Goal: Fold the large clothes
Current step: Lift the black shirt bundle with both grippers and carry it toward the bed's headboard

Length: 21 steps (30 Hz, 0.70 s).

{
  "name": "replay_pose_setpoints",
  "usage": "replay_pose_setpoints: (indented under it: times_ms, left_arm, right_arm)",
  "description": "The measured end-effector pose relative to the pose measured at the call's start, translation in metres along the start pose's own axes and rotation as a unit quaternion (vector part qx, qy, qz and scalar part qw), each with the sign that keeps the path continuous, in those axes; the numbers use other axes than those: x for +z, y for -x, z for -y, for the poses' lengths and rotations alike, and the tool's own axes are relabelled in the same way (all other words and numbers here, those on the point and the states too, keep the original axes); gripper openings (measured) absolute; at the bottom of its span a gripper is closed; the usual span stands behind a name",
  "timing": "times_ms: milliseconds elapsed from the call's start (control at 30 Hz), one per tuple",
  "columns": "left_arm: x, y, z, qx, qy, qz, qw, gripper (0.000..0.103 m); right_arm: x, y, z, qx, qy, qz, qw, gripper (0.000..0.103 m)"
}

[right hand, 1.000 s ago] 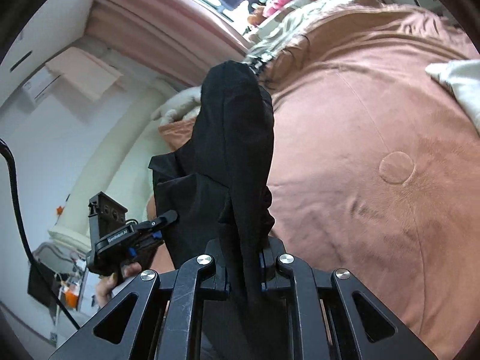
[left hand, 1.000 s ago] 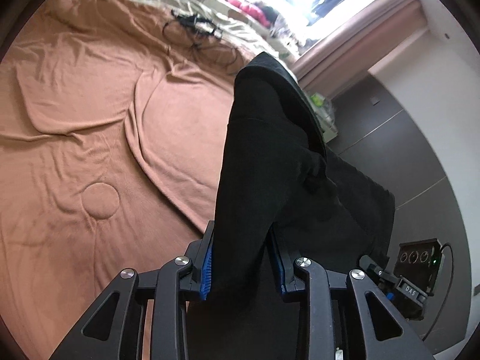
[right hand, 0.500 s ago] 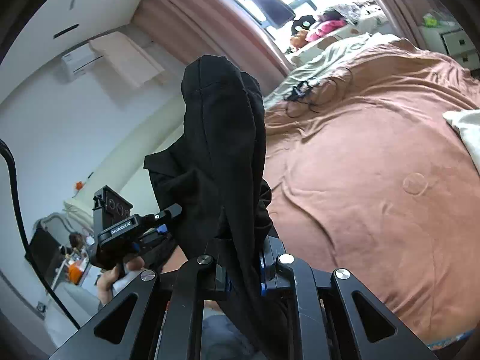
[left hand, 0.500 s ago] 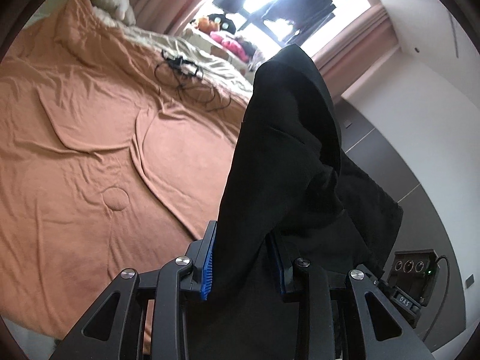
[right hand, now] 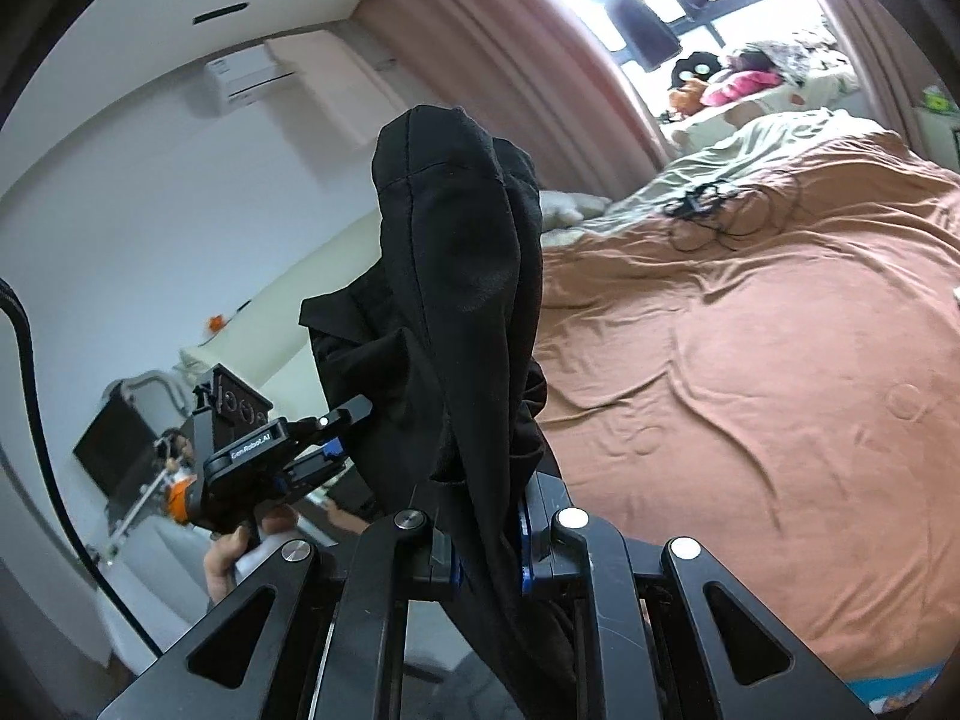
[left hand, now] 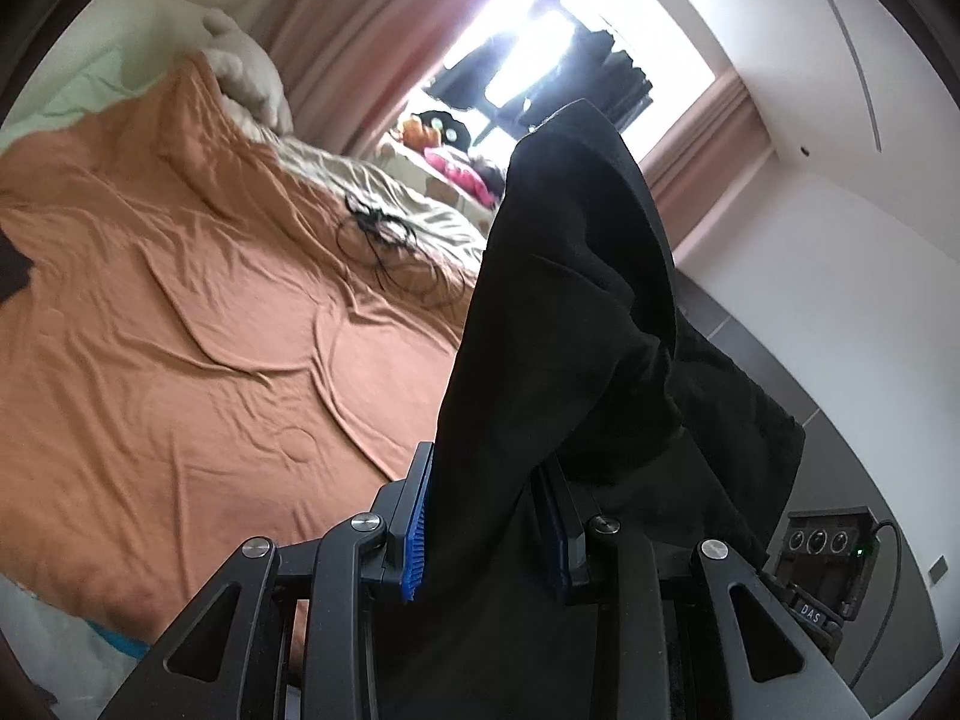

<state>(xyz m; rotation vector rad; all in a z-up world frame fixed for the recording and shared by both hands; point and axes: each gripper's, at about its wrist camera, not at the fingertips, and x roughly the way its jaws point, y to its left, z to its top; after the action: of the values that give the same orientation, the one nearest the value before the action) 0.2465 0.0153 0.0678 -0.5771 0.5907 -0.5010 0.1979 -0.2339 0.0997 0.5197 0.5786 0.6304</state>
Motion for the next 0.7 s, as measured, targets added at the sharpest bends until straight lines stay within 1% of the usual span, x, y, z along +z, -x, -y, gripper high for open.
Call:
replay_pose_setpoints:
  times_ms: [200,400,700]
  left_arm:
    - [0.002,0.056,-0.008,0.012,-0.001,0.032,0.9994,0.032]
    - [0.001,0.109,-0.023,0.032,0.004,0.061,0.9976,0.032]
    - [-0.003,0.199,-0.051,0.07,0.013,0.104,0.992,0.032]
  right_arm:
    - [-0.008,-0.016,-0.034,0.025,0.02,-0.01,0.999,0.014]
    - [-0.019,-0.035,-0.074,0.05,0.039,-0.022,0.998,0.014]
    - [-0.045,-0.072,-0.139,0.092,0.065,-0.042,0.993,0.014]
